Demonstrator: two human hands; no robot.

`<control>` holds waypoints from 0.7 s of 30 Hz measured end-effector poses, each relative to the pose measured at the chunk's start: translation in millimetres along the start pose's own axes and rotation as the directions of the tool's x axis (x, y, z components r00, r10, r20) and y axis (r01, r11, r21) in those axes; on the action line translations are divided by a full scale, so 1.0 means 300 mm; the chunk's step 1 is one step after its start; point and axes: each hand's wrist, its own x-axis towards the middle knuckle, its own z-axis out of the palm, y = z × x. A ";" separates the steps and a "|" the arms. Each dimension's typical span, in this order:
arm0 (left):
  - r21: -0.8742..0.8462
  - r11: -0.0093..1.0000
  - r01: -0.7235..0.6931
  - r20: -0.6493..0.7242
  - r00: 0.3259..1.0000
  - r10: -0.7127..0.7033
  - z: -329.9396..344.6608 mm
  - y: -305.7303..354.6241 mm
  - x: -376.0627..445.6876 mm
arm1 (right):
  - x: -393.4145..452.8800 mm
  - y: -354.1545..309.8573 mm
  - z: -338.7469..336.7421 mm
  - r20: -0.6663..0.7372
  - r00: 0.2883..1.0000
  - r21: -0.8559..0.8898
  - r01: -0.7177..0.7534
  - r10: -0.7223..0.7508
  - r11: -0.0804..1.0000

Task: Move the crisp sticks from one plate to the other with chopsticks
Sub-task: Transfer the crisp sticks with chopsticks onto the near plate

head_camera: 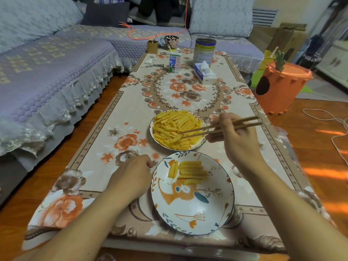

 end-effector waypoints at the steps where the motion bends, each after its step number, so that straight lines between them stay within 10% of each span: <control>1: -0.003 1.000 0.001 0.002 1.000 -0.001 0.001 0.002 0.003 | -0.003 -0.015 -0.013 -0.028 1.000 0.025 0.003 -0.002 1.000; 21: -0.077 0.997 -0.024 0.061 0.998 0.029 0.042 0.020 0.016 | -0.032 -0.015 -0.130 -0.243 0.970 -0.101 -0.017 -0.008 0.995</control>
